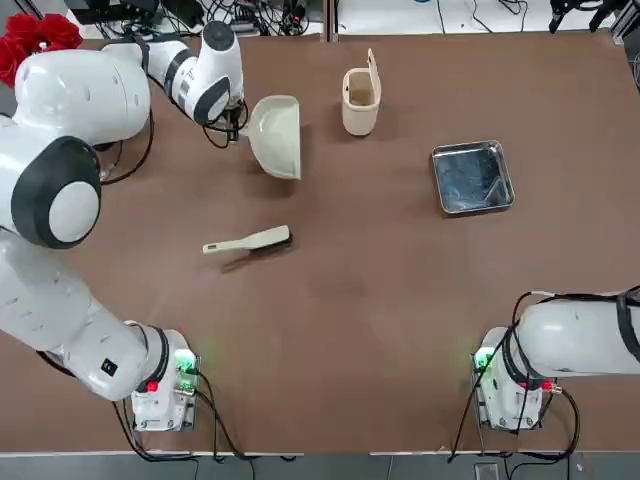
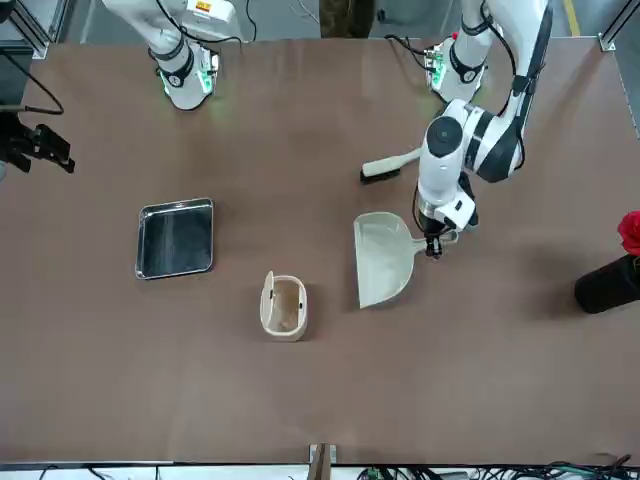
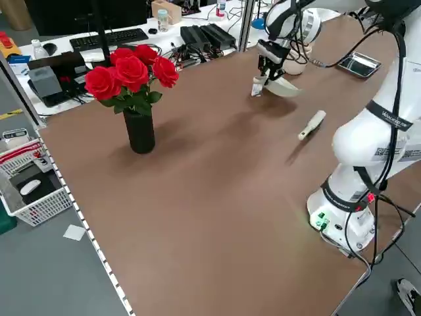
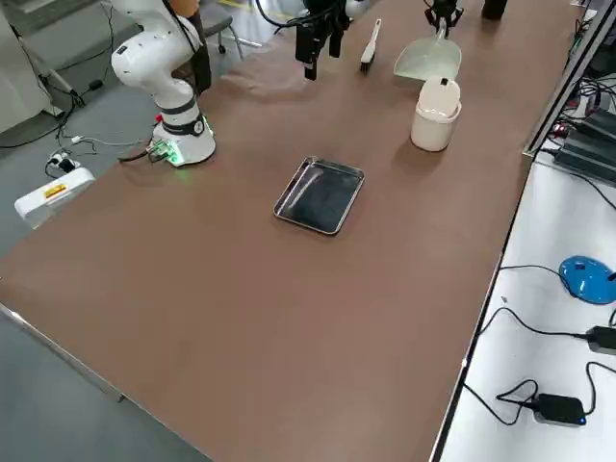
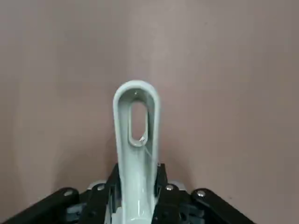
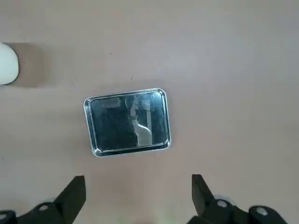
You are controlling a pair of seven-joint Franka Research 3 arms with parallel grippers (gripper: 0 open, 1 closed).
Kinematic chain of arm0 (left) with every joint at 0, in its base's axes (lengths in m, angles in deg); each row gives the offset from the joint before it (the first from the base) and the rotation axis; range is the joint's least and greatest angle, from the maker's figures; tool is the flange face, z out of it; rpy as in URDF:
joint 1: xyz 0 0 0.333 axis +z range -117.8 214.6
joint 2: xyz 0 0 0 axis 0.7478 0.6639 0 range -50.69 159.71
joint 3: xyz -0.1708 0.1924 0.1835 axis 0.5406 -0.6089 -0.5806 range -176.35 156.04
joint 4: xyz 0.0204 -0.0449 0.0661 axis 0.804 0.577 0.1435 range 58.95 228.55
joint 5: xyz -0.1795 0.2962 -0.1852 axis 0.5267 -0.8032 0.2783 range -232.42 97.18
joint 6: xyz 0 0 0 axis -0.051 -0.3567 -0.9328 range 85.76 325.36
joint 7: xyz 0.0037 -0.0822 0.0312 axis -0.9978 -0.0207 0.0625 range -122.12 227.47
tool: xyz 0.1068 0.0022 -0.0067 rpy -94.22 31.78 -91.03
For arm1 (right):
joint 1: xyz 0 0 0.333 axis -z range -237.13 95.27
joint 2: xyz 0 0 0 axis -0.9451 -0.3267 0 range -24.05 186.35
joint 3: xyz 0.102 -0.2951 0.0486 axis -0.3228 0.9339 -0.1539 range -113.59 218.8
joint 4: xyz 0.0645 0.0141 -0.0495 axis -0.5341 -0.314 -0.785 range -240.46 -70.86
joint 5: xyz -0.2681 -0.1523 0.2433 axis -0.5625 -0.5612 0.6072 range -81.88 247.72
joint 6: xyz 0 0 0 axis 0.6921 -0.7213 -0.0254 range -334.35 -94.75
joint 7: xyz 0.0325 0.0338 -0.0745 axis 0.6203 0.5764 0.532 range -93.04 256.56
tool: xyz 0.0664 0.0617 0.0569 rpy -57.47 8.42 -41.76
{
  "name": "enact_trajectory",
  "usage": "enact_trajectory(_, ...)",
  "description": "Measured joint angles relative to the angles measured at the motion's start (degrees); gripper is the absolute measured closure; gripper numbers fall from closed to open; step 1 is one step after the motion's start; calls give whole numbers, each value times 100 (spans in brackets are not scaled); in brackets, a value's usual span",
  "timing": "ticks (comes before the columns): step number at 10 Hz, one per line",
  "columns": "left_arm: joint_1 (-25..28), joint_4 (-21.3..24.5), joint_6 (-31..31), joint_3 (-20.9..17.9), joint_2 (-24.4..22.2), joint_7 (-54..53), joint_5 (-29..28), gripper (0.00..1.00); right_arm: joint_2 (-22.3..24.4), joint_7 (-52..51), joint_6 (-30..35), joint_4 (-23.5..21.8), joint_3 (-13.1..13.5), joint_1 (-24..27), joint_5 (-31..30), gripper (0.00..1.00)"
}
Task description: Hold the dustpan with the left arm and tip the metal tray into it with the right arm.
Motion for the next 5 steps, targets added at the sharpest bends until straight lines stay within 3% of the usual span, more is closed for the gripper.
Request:
enact_trajectory(2,17,87,-39,2,147,-134,145,67,25,10,-14,0,-152,111,85,0)
enact_trajectory(5,106,90,-36,0,435,-163,252,67,24,15,-43,-48,-164,154,230,0)
